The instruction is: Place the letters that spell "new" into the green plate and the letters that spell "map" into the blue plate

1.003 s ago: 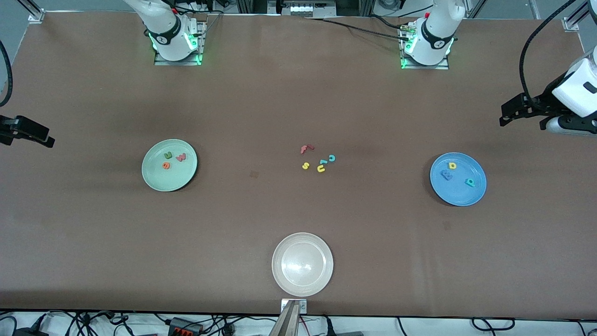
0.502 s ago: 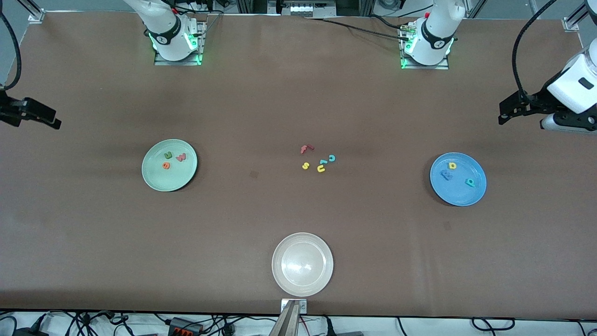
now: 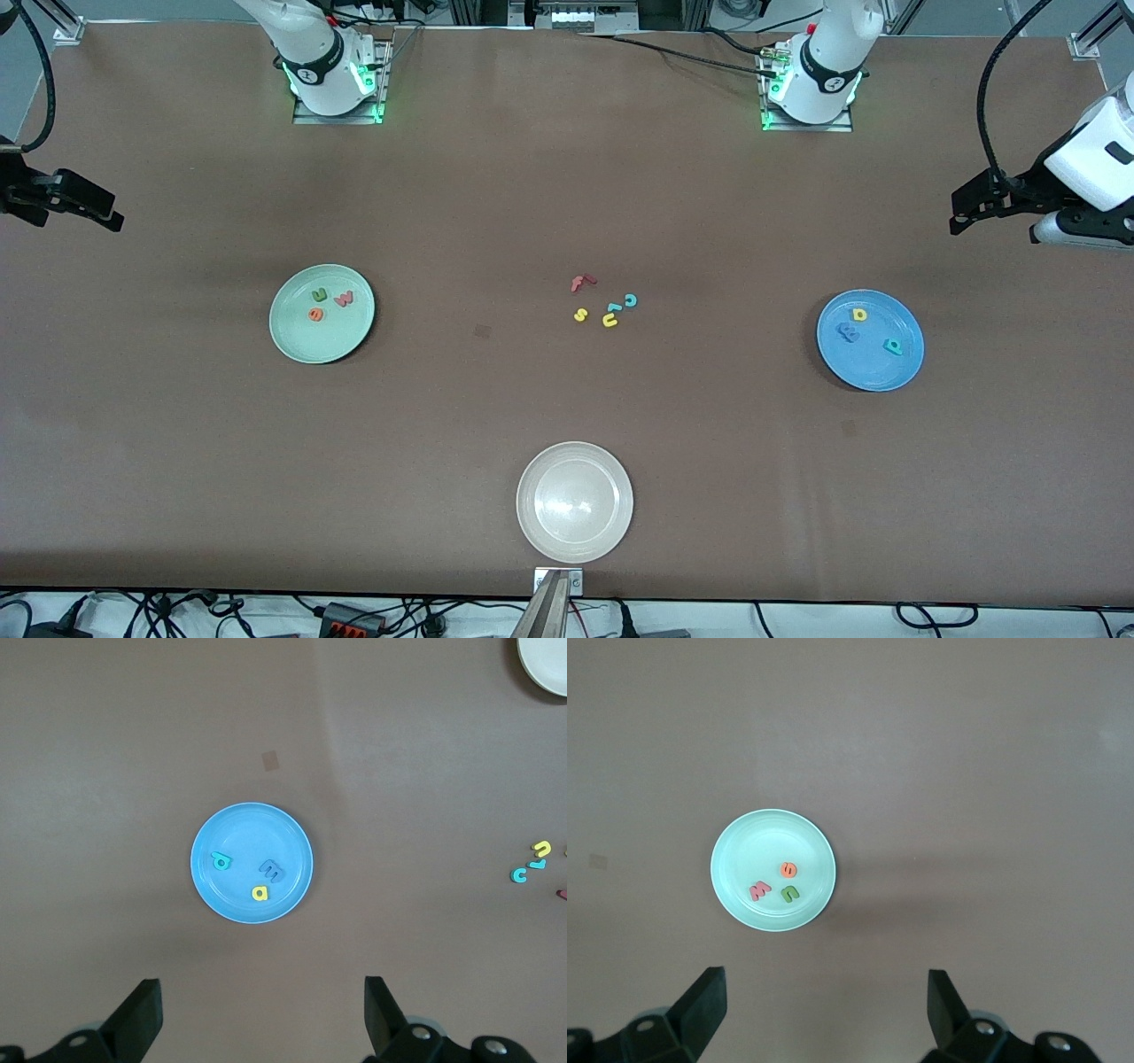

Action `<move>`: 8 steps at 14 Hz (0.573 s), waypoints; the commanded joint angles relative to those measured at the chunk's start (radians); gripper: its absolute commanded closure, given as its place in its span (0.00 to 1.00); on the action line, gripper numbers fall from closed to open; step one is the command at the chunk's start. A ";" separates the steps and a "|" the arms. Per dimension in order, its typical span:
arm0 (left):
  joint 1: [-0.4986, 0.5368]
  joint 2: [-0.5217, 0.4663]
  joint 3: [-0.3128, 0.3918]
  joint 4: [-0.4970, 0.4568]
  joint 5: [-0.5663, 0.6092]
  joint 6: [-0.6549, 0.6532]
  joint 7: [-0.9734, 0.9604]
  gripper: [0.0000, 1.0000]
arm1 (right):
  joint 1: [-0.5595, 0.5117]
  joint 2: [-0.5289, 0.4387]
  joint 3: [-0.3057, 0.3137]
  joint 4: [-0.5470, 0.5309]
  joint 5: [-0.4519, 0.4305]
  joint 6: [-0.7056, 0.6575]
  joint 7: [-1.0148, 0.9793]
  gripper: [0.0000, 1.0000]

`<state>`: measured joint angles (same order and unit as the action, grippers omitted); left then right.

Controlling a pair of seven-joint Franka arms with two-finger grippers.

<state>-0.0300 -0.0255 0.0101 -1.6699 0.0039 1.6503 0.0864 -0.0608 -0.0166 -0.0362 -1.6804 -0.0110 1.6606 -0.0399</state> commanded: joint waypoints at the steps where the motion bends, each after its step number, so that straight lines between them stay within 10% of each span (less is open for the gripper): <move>1: -0.004 -0.004 -0.002 0.016 0.025 -0.021 0.015 0.00 | -0.016 -0.020 0.018 -0.025 -0.014 0.016 -0.006 0.00; 8: -0.002 -0.005 -0.001 0.016 0.025 -0.033 0.016 0.00 | -0.016 -0.016 0.019 -0.041 -0.014 0.034 -0.011 0.00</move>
<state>-0.0301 -0.0255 0.0101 -1.6694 0.0039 1.6399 0.0865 -0.0608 -0.0166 -0.0353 -1.6988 -0.0121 1.6736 -0.0401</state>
